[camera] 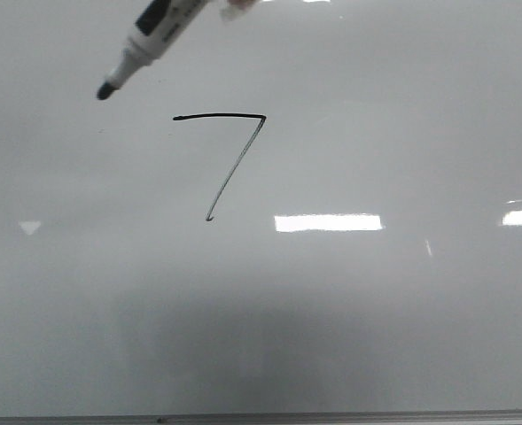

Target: Write number 7 on whiteboard

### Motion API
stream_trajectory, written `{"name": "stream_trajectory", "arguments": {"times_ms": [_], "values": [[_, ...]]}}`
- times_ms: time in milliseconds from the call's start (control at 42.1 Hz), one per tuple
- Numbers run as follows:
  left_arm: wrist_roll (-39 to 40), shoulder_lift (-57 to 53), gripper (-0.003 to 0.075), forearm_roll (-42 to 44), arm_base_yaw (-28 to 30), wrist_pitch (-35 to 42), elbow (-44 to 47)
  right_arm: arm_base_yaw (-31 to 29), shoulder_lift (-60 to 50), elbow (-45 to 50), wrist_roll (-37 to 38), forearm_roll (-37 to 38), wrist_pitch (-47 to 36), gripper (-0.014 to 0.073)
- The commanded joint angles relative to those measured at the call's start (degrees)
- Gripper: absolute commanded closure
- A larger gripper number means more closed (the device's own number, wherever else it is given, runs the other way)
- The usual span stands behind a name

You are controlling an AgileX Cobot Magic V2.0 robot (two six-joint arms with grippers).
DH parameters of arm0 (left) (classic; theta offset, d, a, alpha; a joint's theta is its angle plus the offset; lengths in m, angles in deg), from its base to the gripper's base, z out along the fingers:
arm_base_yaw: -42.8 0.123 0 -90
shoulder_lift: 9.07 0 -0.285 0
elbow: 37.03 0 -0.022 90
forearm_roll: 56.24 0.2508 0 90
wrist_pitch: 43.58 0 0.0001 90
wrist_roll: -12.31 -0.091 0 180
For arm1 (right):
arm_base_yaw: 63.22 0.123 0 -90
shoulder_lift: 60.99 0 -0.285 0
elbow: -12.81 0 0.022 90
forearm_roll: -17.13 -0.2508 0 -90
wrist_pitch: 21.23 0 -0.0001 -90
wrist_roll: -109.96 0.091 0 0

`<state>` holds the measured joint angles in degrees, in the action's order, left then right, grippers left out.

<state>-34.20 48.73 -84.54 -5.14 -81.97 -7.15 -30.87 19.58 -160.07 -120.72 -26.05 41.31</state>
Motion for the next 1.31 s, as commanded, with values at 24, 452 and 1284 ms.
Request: {"name": "stream_trajectory", "arguments": {"times_ms": [24, 452, 1284], "values": [[-0.14, 3.58, 0.0238, -0.10, 0.13, 3.41, -3.09, 3.00, -1.69, -1.58, -0.80, -2.41, -1.71, 0.0652], [-0.38, 5.45, 0.0638, 0.05, 0.13, 3.15, -3.54, 4.70, -1.69, -1.58, -0.80, -2.51, -1.59, 0.0537], [30.57, 8.09, 0.0741, 22.36, 42.38, 3.61, 1.19, -23.68, -43.30, 36.75, 15.39, 3.00, -30.56, 0.0388]]}}
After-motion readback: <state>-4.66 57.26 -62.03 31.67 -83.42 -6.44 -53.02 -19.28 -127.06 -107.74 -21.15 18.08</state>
